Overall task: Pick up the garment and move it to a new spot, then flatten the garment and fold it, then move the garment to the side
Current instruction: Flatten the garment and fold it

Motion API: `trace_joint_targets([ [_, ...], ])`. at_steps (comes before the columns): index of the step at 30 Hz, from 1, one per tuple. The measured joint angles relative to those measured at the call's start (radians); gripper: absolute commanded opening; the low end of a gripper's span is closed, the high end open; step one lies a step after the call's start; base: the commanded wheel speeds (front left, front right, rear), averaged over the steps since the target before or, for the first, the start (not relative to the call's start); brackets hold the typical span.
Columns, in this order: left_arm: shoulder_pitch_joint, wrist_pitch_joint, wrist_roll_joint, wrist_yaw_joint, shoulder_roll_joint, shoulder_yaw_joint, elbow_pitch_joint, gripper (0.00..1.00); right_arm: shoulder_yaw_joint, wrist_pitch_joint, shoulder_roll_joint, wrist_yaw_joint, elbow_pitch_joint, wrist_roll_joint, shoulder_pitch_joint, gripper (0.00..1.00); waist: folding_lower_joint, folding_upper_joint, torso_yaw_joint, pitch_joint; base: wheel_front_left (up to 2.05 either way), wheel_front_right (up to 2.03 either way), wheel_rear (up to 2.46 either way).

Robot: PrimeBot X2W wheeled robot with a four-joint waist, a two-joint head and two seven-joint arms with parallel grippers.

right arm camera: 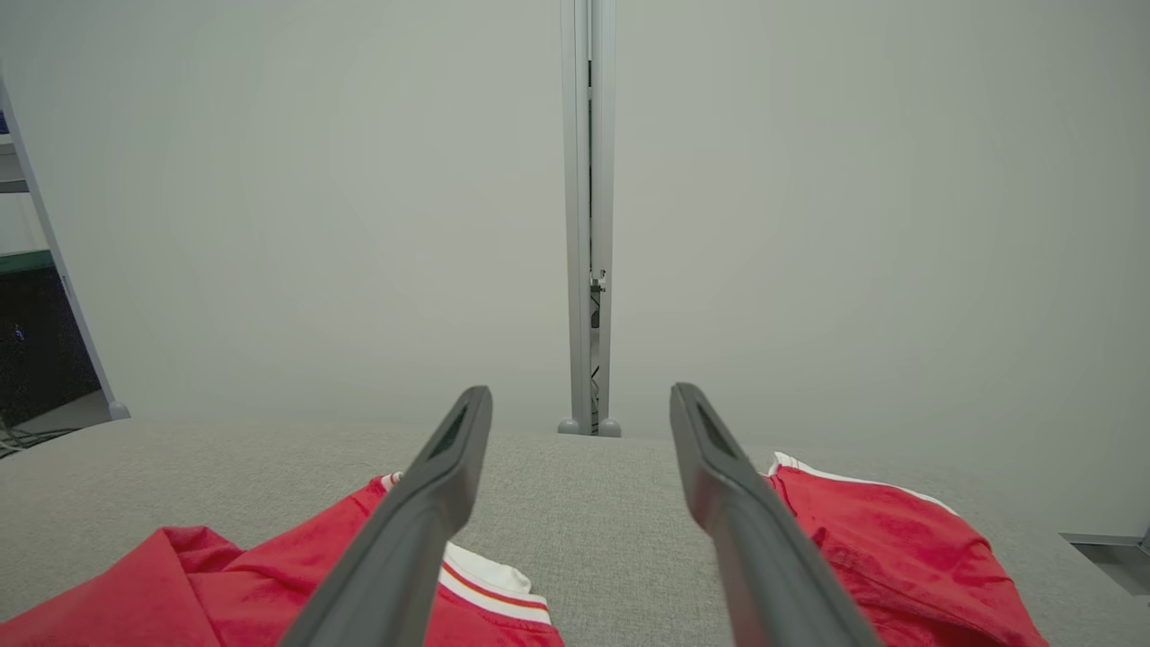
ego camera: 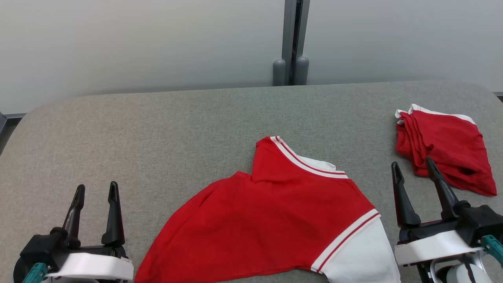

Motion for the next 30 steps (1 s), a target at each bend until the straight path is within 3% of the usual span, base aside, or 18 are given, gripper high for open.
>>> trace_joint_targets([
  [11, 0.0, 0.0, 0.043, -0.033, -0.025, 0.028, 0.017, 1.0, 0.015, 0.0, -0.002, 0.0, 0.009, 0.004, 0.005, 1.0, 0.0, 0.0, -0.003, -0.015, 0.0, 0.0, 0.0],
  [30, 0.0, 0.0, 0.061, -0.052, -0.042, 0.053, 0.033, 1.0, -0.007, 0.0, -0.012, 0.0, 0.008, 0.01, 0.009, 1.0, 0.0, 0.0, -0.002, -0.024, 0.0, 0.0, 0.0],
])
